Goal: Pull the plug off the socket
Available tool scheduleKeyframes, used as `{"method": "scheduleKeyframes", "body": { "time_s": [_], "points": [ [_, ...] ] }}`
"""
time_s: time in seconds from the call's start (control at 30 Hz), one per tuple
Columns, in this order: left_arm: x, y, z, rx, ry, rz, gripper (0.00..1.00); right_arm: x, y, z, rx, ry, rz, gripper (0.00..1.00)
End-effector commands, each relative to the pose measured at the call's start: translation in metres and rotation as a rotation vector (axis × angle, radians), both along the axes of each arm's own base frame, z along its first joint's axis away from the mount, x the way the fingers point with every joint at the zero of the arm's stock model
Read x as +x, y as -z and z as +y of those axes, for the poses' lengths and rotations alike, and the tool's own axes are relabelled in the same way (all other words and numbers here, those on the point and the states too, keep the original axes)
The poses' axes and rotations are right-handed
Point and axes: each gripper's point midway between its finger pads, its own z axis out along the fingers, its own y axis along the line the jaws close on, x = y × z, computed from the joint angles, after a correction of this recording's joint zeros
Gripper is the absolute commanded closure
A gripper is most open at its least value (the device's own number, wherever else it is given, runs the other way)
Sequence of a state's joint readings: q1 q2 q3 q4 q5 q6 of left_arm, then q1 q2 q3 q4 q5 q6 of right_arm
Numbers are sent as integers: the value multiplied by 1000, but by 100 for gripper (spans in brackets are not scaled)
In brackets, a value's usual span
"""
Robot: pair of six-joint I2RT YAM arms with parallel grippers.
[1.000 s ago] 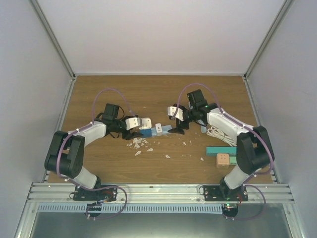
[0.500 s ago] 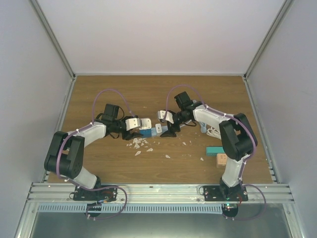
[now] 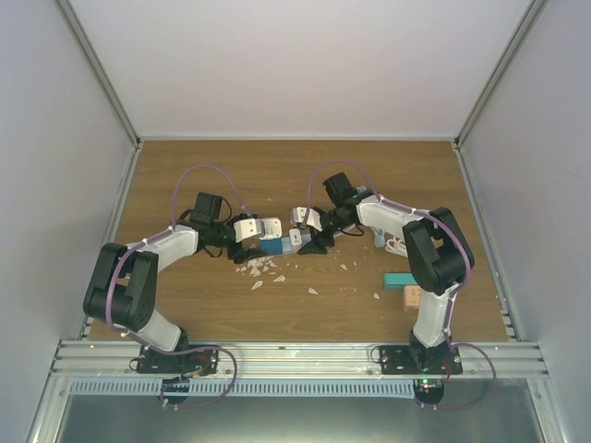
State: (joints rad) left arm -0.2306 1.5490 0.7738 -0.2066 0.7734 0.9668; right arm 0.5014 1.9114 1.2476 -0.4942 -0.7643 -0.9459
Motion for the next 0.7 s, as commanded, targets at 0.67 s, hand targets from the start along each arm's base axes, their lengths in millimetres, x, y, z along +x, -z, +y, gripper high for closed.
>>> {"method": "scheduleKeyframes", "body": {
  "time_s": [0.67],
  "points": [
    [1, -52, -13, -105, 28, 3, 14, 6, -31, 19, 94, -33, -33, 3]
  ]
}}
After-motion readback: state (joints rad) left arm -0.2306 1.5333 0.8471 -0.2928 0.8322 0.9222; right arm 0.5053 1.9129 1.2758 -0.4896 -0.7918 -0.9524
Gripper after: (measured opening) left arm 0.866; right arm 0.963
